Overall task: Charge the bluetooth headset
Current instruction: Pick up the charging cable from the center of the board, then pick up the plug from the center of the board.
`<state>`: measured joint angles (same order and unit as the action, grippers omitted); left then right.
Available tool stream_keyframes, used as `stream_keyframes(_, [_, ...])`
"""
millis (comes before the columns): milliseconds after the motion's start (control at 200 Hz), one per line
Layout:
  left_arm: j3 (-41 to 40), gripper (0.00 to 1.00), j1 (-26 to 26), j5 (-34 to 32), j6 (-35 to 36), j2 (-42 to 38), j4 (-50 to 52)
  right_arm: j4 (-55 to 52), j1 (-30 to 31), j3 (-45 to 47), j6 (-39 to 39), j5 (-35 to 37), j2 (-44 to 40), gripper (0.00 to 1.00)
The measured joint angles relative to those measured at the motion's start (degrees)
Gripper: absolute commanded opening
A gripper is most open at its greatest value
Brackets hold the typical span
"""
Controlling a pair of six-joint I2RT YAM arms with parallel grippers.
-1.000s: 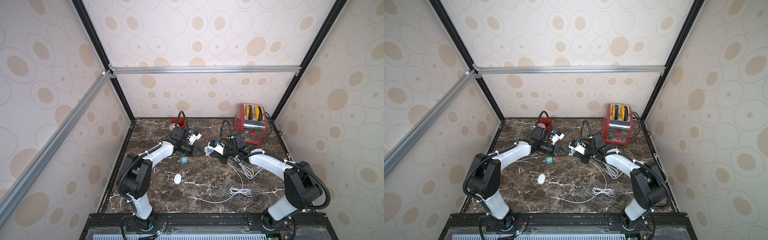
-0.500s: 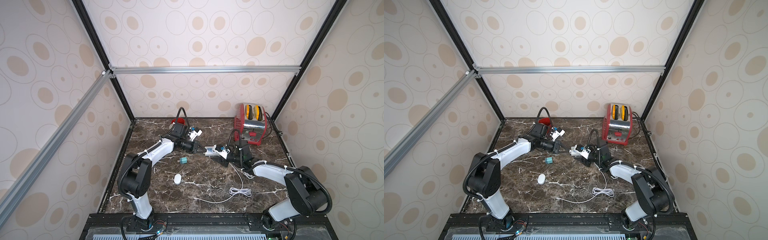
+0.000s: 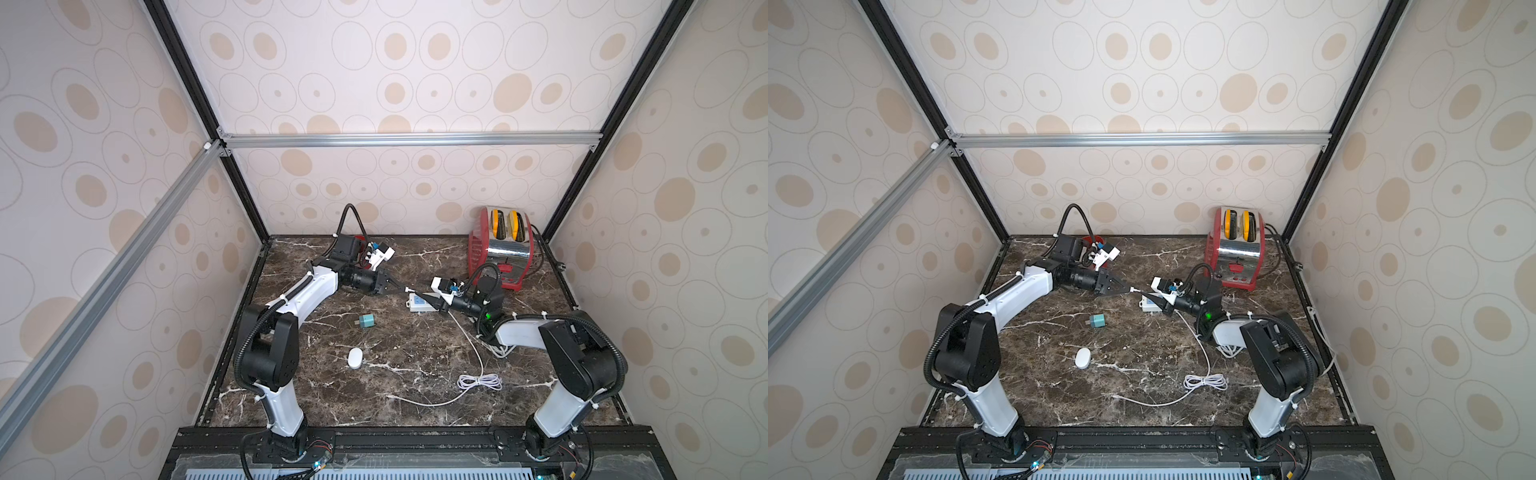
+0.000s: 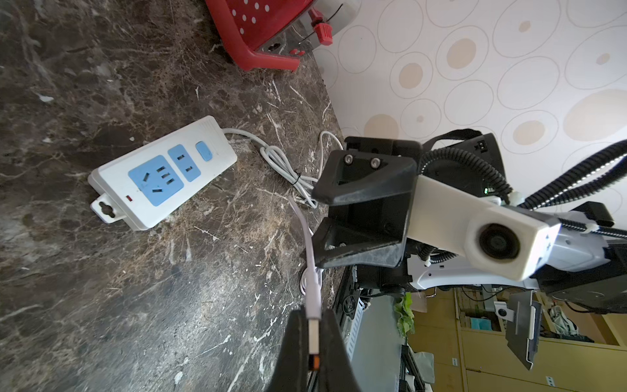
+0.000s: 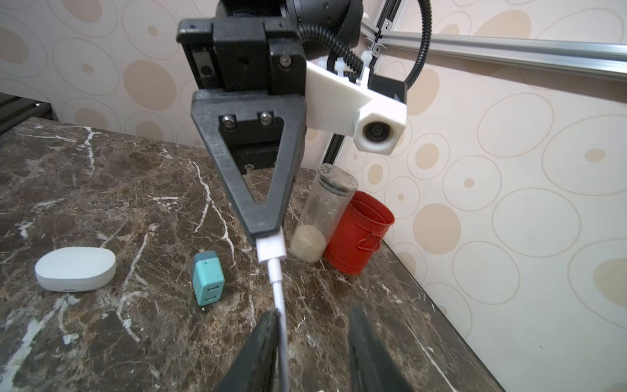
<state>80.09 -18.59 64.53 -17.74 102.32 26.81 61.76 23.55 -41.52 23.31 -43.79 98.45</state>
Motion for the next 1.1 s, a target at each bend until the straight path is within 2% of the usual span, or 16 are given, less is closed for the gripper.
stream_keyframes(325, [1.2, 0.00, 0.0, 1.4, 0.7, 0.9, 1.5, -4.6, 2.1, -2.6, 3.5, -4.0, 0.0, 0.23])
stream_keyframes(466, [1.3, 0.00, 0.0, 1.9, 1.2, 0.9, 2.6, -4.9, 2.4, -3.0, 3.7, -4.2, 0.4, 0.18])
stream_keyframes(586, [1.4, 0.00, 0.2, 1.9, 1.9, 0.9, 2.8, -5.0, 2.4, -3.6, 3.8, -4.2, 1.0, 0.16])
stream_keyframes(851, [1.5, 0.00, 0.4, 1.9, 2.5, 0.9, 3.1, -6.2, 2.4, -4.1, 4.4, -4.2, 1.0, 0.05])
stream_keyframes(906, [1.5, 0.00, 0.4, 2.0, 2.6, 0.9, 3.2, -6.2, 2.4, -4.1, 4.4, -4.2, 1.0, 0.00])
stream_keyframes(1021, [1.5, 0.00, 0.5, 2.0, 2.7, 0.9, 3.3, -6.2, 2.4, -4.1, 4.4, -4.2, 1.0, 0.00])
stream_keyframes(1046, [1.5, 0.07, 0.5, 1.9, 2.8, 0.9, 3.3, -6.1, 2.4, -4.1, 4.3, -4.1, 1.0, 0.00])
stream_keyframes(1061, [1.5, 0.15, 0.5, 1.9, 2.8, 0.9, 3.3, -6.1, 2.4, -4.1, 4.3, -4.1, 1.0, 0.00])
stream_keyframes(1097, [1.5, 0.45, 0.6, 1.7, 3.0, 0.9, 3.3, -6.1, 2.5, -4.1, 4.1, -4.0, 1.0, 0.00])
